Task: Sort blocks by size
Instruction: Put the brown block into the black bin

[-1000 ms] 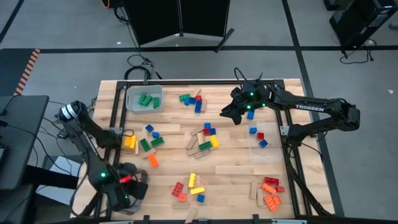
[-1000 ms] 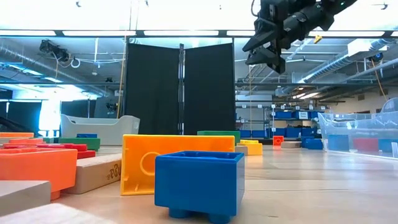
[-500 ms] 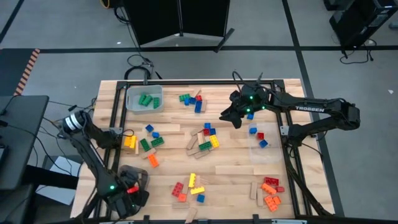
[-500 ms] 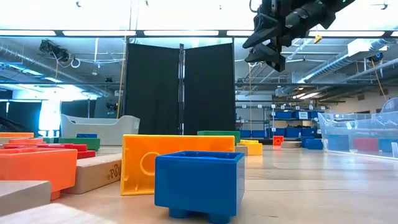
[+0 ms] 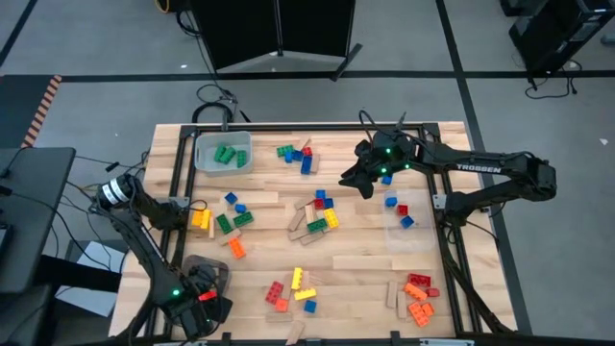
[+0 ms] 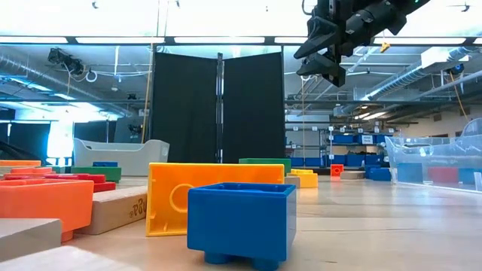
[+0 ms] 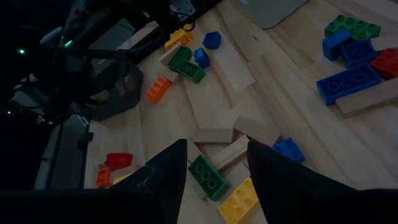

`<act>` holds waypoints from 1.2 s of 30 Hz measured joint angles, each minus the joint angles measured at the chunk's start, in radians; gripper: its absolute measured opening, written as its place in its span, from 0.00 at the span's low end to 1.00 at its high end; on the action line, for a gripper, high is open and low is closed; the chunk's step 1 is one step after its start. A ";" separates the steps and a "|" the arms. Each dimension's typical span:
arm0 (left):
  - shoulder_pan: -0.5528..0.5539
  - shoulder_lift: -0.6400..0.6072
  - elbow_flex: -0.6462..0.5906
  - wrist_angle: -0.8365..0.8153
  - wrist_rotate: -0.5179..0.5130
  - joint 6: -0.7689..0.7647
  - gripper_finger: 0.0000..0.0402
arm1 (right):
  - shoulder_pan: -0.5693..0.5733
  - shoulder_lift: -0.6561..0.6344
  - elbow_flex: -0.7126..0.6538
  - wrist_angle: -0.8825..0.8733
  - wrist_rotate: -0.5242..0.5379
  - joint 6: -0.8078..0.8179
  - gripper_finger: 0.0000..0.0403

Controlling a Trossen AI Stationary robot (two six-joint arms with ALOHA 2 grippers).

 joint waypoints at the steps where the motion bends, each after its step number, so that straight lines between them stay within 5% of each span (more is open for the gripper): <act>1: 0.000 0.000 0.000 0.001 -0.003 0.000 0.35 | 0.000 0.000 0.000 0.000 0.000 -0.001 0.46; 36: 0.000 0.000 0.000 -0.028 -0.014 0.000 0.36 | 0.000 0.000 0.000 0.000 0.000 0.000 0.46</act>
